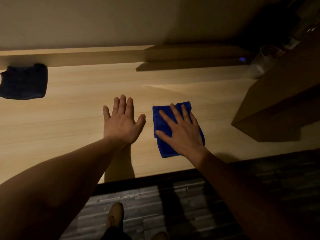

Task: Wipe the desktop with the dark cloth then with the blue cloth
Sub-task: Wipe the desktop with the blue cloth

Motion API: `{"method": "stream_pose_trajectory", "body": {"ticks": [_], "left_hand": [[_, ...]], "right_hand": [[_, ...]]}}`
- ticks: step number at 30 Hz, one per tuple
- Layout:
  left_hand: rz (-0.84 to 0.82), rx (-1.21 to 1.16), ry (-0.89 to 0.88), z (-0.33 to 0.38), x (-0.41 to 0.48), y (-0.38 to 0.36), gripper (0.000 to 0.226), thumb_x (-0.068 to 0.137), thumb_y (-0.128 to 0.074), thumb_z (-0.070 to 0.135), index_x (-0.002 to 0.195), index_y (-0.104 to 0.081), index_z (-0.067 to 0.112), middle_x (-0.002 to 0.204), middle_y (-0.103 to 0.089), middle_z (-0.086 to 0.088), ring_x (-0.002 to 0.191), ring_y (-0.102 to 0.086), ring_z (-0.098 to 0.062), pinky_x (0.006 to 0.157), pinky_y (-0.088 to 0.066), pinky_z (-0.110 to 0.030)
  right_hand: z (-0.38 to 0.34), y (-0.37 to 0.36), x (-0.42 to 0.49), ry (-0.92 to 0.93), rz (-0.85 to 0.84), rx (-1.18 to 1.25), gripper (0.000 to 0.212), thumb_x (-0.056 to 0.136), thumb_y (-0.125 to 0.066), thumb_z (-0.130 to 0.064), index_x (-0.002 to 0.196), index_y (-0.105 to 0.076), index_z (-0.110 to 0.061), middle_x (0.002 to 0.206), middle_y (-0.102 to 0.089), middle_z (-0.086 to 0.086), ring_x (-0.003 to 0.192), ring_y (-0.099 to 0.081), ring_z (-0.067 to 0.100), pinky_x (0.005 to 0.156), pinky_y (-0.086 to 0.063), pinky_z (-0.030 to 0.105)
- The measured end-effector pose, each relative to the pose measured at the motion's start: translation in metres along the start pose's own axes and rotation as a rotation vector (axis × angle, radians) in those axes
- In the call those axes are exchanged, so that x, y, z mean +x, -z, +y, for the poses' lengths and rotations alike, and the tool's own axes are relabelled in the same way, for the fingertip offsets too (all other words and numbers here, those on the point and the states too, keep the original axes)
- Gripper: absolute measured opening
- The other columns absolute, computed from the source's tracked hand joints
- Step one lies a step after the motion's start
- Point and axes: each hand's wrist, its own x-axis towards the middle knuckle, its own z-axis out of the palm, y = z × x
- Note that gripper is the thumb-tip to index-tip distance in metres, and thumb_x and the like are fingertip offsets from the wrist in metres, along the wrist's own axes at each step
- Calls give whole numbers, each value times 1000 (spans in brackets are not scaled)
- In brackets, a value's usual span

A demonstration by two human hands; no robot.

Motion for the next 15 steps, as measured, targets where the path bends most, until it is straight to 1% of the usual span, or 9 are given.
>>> {"method": "stream_pose_trajectory", "body": {"ticks": [3, 7, 9, 10, 12, 13, 15], "left_hand": [[-5, 1, -7, 0, -3, 0, 89, 101, -8, 76, 171, 4, 22, 179, 13, -5, 163, 18, -23, 130, 8, -60], [19, -2, -30, -4, -3, 2, 89, 101, -12, 74, 171, -1, 21, 179, 8, -7, 164, 13, -25, 130, 7, -60], [13, -14, -42, -6, -2, 0, 87, 102, -17, 72, 171, -5, 20, 180, 5, -8, 165, 10, -26, 130, 7, -60], [19, -40, -47, -8, -3, -2, 85, 103, -20, 70, 171, -8, 20, 180, 2, -8, 165, 8, -27, 130, 7, -60], [68, -136, -53, -9, -10, -2, 79, 106, -31, 63, 170, -20, 18, 179, -8, -10, 165, 0, -28, 131, 2, -58], [112, -198, -48, -7, -18, 1, 75, 107, -38, 58, 167, -28, 15, 178, -16, -11, 165, -8, -29, 132, -3, -57], [178, -367, -24, 5, -42, 9, 62, 108, -50, 47, 159, -44, 11, 170, -37, -11, 157, -32, -28, 129, -23, -52]], "right_hand": [[0, -5, -30, -11, 1, -3, 79, 94, -19, -85, 163, -2, -49, 176, 4, -2, 161, 8, 30, 129, -5, 52], [-5, -8, -57, -28, -18, 14, 77, 96, -18, -82, 163, -1, -49, 176, 6, -5, 161, 9, 26, 127, 2, 45], [-6, -14, -72, -40, -21, 32, 74, 99, -19, -78, 164, -5, -47, 176, 3, -6, 161, 6, 24, 126, 0, 42], [-6, -17, -80, -47, -17, 41, 71, 100, -19, -76, 164, -9, -46, 176, -1, -7, 161, 3, 24, 126, -4, 42], [-6, -23, -98, -65, 2, 72, 67, 102, -17, -69, 163, -22, -41, 174, -14, -7, 161, -10, 25, 125, -18, 45], [-6, -24, -106, -77, 12, 93, 67, 102, -16, -65, 162, -30, -39, 173, -21, -7, 159, -17, 26, 122, -25, 47], [-8, -22, -118, -124, 20, 140, 68, 101, -16, -63, 158, -41, -36, 169, -33, -7, 157, -26, 25, 116, -33, 47]]}}
